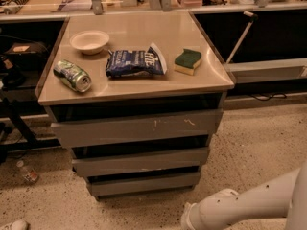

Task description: Open bottom drawer

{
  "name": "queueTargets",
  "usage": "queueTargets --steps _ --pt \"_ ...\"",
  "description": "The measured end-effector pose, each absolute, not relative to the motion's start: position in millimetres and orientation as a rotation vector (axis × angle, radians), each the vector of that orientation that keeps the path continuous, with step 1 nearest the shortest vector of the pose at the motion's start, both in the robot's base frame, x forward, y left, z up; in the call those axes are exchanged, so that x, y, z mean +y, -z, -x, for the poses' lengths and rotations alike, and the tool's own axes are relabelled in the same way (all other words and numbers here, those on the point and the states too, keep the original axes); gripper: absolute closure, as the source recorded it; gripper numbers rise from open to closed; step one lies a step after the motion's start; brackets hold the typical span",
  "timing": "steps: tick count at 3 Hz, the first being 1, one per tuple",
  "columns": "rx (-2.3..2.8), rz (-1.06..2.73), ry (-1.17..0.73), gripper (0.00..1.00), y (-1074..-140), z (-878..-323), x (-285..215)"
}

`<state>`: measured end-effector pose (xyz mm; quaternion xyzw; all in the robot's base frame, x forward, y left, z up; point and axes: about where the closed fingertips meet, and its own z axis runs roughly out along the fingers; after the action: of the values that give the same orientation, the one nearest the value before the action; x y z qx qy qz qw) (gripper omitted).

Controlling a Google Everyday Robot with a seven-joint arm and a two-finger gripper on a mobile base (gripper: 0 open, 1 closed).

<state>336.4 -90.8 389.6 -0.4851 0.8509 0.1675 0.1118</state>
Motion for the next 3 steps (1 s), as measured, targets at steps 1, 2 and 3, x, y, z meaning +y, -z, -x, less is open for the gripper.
queueTargets --steps 1,2,3 --pt "2.460 1.327 -0.474 0.00 -368.1 -373.2 -91.2" --pt "2.447 1.253 -0.517 0.00 -334.1 -403.5 -79.2" --pt "2.447 1.253 -0.517 0.00 -334.0 -403.5 -79.2"
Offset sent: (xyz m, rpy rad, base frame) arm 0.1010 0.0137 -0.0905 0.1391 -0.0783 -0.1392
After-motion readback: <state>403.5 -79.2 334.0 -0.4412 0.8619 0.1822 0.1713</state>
